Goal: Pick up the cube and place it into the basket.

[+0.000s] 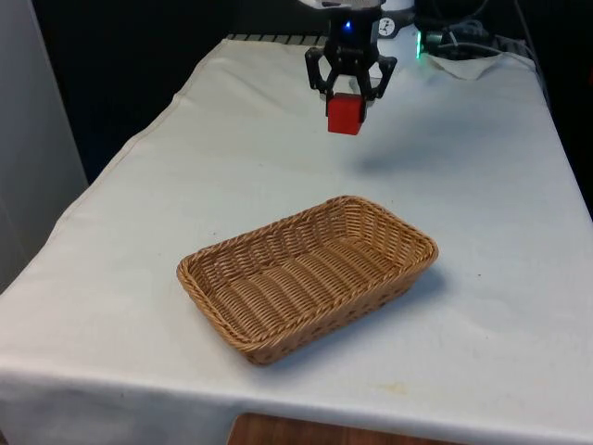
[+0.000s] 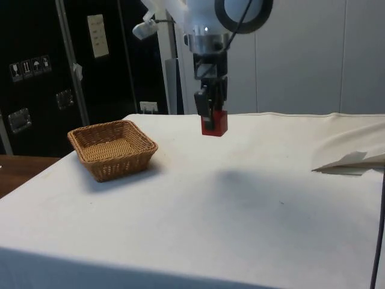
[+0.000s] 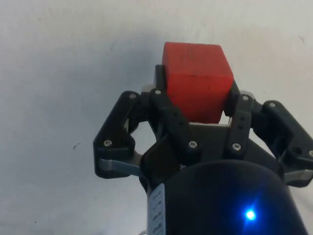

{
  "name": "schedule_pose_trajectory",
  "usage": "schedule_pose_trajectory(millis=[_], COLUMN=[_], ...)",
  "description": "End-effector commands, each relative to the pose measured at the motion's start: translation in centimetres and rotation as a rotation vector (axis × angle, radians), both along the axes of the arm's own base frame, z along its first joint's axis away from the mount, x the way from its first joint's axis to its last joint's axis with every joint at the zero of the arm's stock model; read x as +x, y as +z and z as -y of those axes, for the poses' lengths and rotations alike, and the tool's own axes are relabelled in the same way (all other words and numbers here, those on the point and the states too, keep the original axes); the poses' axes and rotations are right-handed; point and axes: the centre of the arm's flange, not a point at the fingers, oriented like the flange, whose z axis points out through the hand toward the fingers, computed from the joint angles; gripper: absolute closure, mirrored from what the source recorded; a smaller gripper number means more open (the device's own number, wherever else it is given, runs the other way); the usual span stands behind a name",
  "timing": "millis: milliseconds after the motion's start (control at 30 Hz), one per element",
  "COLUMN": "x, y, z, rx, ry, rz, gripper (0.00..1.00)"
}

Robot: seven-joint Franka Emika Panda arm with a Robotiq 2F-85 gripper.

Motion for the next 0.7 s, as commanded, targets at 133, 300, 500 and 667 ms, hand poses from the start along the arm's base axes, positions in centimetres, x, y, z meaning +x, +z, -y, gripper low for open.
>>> schedule_pose_trajectory(millis=[133,300,500,667], x=[1.6,2.6,4.4,5.7], y=[1.8,2.7,4.5,5.8], z=[-0.1,-0.1,-0.1,0.0], rx=[0.018,0.022,0.026,0.030], ry=[-0.001,-0.004,-0.005,-0.007], rz=[-0.004,-0.003,0.001,0.004], gripper=[1.00,1.00,1.00,1.00])
